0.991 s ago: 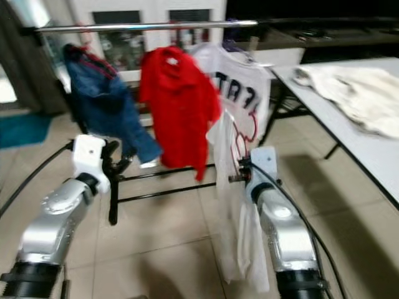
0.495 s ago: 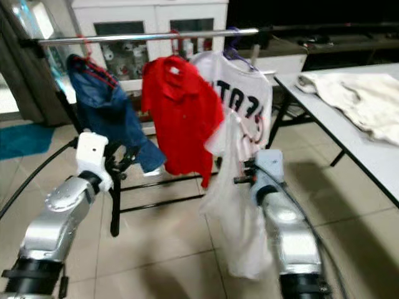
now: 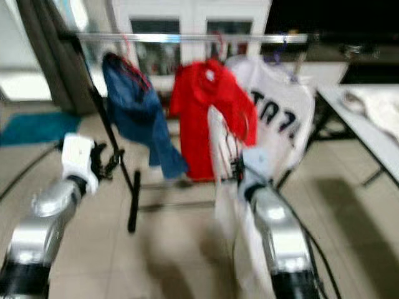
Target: Hang hanger
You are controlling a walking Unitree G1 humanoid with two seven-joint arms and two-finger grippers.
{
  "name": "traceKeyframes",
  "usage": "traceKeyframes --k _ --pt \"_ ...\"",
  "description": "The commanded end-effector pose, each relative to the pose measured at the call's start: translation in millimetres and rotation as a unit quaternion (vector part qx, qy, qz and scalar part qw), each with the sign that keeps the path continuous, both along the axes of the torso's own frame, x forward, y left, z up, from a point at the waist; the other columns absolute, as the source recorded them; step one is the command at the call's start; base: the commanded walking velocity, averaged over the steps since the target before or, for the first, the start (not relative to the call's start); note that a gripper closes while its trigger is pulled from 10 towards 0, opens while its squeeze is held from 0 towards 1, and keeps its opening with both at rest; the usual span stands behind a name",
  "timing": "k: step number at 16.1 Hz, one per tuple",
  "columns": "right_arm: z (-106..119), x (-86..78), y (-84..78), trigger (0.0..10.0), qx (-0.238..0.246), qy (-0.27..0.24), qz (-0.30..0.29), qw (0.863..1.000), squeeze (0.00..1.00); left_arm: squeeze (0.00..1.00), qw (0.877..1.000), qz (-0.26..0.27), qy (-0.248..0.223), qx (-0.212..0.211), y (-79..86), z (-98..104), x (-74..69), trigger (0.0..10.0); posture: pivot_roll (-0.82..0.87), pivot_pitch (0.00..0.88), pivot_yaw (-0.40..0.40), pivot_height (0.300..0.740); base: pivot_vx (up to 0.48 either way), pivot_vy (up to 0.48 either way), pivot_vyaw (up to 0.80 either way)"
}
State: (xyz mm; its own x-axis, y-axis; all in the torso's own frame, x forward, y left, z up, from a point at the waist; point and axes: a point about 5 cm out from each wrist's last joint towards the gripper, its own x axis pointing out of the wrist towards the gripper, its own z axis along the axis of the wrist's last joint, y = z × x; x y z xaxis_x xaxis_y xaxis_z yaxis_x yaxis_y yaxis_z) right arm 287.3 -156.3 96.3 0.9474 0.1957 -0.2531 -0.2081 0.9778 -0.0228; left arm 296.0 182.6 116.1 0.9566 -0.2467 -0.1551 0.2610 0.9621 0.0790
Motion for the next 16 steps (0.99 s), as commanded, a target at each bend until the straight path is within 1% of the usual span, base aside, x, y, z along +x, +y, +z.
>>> traceKeyframes --k 1,6,16 --pt "5.8 0.6 -11.7 10.0 -0.005 -0.017 -0.021 1.000 0.00 0.00 1.000 -0.021 -0.009 -0.004 -12.1 4.2 2.5 10.0 -0.06 0.000 0.022 0.740 0.304 0.000 0.00" --pt "6.9 -0.4 -16.4 10.0 -0.002 -0.024 -0.038 0.999 0.00 0.00 1.000 -0.029 -0.009 -0.005 -16.0 4.2 4.1 10.0 -0.07 0.000 0.029 0.740 0.305 0.000 0.00" --pt "7.6 1.4 -11.5 10.0 -0.002 -0.029 -0.032 0.999 0.00 0.00 1.000 -0.021 -0.010 -0.008 -15.2 2.7 1.2 10.0 -0.06 0.000 0.005 0.740 0.306 0.000 0.00"
